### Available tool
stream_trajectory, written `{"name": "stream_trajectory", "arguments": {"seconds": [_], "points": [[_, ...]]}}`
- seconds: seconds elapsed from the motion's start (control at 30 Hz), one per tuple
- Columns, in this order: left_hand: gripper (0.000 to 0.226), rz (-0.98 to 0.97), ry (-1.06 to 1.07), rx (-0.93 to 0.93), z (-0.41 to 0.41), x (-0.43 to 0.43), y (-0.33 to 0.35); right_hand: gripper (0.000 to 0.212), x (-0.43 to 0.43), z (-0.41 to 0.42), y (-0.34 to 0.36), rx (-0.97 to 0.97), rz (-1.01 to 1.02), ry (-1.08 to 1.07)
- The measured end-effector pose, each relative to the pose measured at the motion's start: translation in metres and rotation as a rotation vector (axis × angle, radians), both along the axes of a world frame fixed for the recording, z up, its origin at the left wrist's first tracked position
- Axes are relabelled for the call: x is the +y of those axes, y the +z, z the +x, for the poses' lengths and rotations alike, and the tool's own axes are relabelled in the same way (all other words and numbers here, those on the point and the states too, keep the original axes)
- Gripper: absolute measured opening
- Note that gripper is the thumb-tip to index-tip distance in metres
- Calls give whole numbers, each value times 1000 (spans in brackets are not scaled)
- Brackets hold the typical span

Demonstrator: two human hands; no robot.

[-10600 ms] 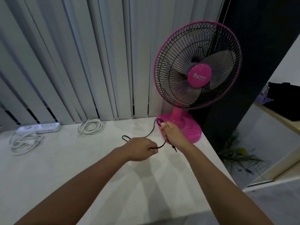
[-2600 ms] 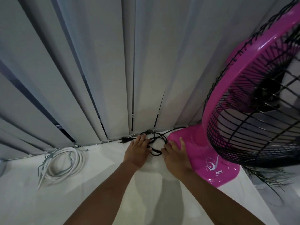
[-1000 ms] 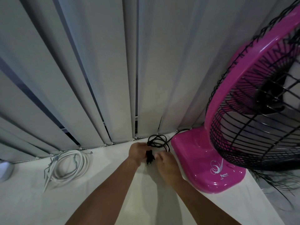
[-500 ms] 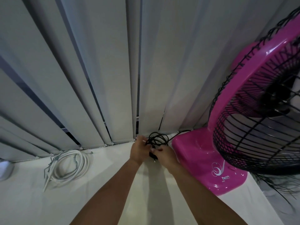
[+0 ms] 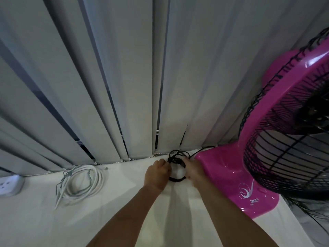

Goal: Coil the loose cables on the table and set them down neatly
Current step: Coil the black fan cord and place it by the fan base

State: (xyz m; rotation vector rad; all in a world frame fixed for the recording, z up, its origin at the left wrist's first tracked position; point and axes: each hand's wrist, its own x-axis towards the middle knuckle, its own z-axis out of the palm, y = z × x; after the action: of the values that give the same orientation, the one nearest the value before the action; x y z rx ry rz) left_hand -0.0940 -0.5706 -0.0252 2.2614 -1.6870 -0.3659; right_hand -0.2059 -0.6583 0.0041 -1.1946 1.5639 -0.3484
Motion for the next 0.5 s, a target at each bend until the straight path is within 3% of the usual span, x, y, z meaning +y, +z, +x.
{"name": "stream_trajectory", "arguments": {"seconds": [0.1,0.27,0.4,0.5], "points": [[26,26,85,-1,7,-4,2,38,12,-2,-4,348,-322,365],[23,31,62,-27,20,-19,8,40,21,-16,-7,446,-506,389],[22,58,-1,-78,36,-25,6,41,19,-20,-8,725,-705,624],[22,61,64,79,39,-29,5,37,13,-15,-7,766,-790,620]]}}
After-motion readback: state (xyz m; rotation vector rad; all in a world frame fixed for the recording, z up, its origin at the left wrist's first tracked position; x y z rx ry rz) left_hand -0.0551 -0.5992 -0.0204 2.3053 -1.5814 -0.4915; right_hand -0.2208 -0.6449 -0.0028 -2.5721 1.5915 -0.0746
